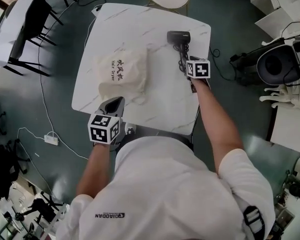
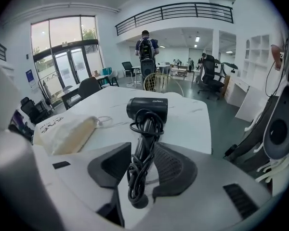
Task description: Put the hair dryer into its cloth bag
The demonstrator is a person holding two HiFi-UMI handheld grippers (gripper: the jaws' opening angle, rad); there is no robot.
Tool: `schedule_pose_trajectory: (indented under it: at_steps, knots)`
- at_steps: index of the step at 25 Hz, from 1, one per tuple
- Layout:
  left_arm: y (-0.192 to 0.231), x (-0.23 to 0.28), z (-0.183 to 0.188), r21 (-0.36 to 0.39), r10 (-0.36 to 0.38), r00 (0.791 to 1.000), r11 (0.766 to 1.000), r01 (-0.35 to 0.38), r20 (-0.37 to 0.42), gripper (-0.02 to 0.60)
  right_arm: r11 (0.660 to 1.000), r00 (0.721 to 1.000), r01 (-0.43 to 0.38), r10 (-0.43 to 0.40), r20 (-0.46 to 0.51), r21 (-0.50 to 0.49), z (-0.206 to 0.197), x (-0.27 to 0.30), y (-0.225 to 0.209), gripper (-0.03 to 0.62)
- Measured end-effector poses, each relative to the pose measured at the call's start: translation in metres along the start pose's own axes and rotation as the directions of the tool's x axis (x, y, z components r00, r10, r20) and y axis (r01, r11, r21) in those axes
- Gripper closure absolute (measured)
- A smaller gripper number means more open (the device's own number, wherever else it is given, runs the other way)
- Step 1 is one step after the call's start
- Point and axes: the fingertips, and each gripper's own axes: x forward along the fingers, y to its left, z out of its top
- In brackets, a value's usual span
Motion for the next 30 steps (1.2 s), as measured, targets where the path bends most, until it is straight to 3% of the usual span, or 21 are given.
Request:
schedule_pose_trajectory:
  at_steps: [3,8,12,22,30]
  knots:
    - [0.008,-0.008,-0.003,-0.018,0.028,1.0,0.999,-0.028,0.002,0.553,0.999,1.0,-0.008,0.009,-0.015,0.048,0.005,0.018,-0.003,0.421]
    - [0.024,-0.019,-0.013,-0.054,0.072,0.997,0.996,-0.072,-0.005,0.553,1.0,0.998,0.02,-0.019,-0.063,0.014,0.004,0.04,-0.005,0.413]
    - [0.028,-0.025,-0.018,-0.075,0.085,0.996,0.994,-0.086,-0.009,0.552,0.999,0.995,0.025,-0.021,-0.098,0.041,-0.003,0.053,-0.006,0.383]
    - [0.024,-0.036,-0.023,-0.085,0.118,0.993,0.989,-0.119,-0.016,0.553,0.988,0.996,0.028,-0.015,-0.084,0.154,-0.011,0.069,-0.01,0.349]
    - [0.02,-0.042,-0.027,-0.096,0.136,0.991,0.986,-0.137,-0.014,0.553,0.988,0.993,0.093,-0.083,-0.087,0.124,-0.011,0.072,-0.011,0.359]
